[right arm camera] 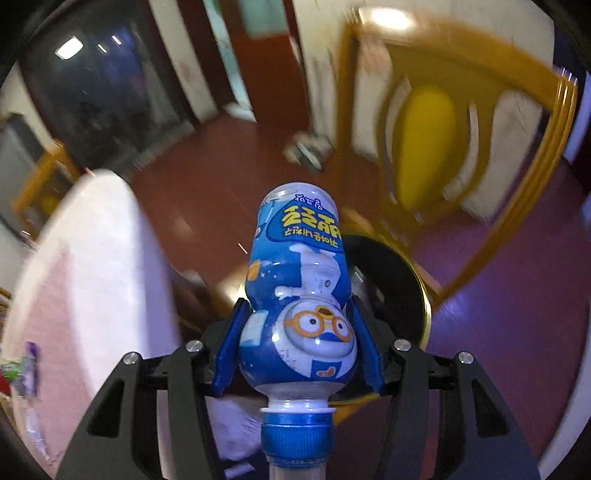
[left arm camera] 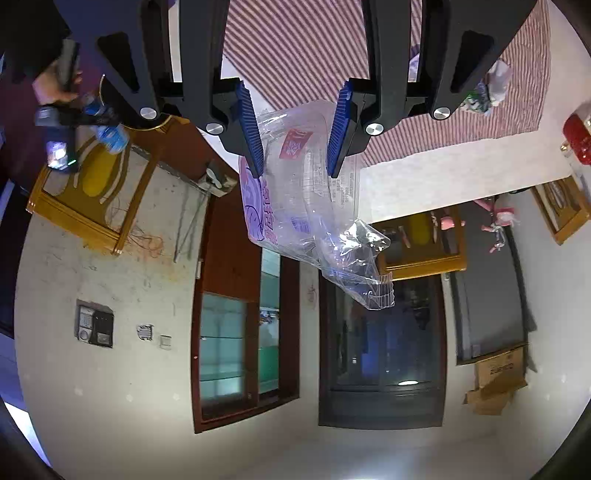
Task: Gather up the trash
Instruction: 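Carry the blue bottle to the black bin and release it with the right tool, then drop the clear plastic container into the black bin with the left tool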
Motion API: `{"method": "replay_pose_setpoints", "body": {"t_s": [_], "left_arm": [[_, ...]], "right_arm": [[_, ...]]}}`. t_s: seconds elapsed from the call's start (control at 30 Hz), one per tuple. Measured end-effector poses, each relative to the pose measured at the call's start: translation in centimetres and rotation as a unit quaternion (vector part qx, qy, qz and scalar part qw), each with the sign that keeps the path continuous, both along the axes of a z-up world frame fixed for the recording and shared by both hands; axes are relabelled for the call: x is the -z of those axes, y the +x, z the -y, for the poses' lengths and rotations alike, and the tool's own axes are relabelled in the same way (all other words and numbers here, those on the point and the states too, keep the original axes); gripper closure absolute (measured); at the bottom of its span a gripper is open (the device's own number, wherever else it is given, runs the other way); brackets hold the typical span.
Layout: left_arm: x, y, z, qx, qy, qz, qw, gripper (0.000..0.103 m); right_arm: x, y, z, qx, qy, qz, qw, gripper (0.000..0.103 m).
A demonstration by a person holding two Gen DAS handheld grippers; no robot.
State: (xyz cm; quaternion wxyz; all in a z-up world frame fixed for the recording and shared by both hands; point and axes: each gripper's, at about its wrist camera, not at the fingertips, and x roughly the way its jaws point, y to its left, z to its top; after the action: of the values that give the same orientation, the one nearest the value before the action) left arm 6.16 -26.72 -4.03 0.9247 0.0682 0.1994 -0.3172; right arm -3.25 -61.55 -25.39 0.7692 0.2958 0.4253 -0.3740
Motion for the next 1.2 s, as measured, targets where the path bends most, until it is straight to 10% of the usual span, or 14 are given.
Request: {"method": "replay_pose_setpoints", "body": {"t_s": [0.2,0.5,0.73,0.97,1.07,1.13,1.2], "left_arm": [[1.0,-0.5,2.4,0.030,0.014,-0.010,0.9994,0.069],[4.1,-2.3,11.1,0.143,0.028,-0.038,0.9886,0.068],[11.6,-3.8,24.2,0.253,0.056,-0.120,0.9584,0.068],[22.5,-5.6,35.9,0.280,0.168,-0.192,0.9255,0.068],[25.1,-5.4,37.8,0.283,0.197,-0.221,0.9124,0.054],[25.2,-4.9,38.0,0.272,0.190,-0.226,0.9159,0.013],[24.4,-4.6,37.6,0.263,0.179,-0.215,0.9232,0.006]], "right_arm": [[5.9,-2.0,3.2,0.056,0.048,-0.018,0.997,0.016],[-2.1,-9.0,1.5,0.102,-0.049,0.084,0.990,0.016],[-7.0,-14.4,1.3,0.164,-0.122,0.118,0.972,0.015],[-6.1,-17.1,2.5,0.188,-0.105,0.131,0.968,0.015],[-5.7,-17.5,2.3,0.189,-0.093,0.133,0.969,0.015],[-5.5,-17.7,2.1,0.190,-0.091,0.135,0.968,0.015],[-5.7,-17.8,2.0,0.193,-0.089,0.138,0.967,0.015]]}}
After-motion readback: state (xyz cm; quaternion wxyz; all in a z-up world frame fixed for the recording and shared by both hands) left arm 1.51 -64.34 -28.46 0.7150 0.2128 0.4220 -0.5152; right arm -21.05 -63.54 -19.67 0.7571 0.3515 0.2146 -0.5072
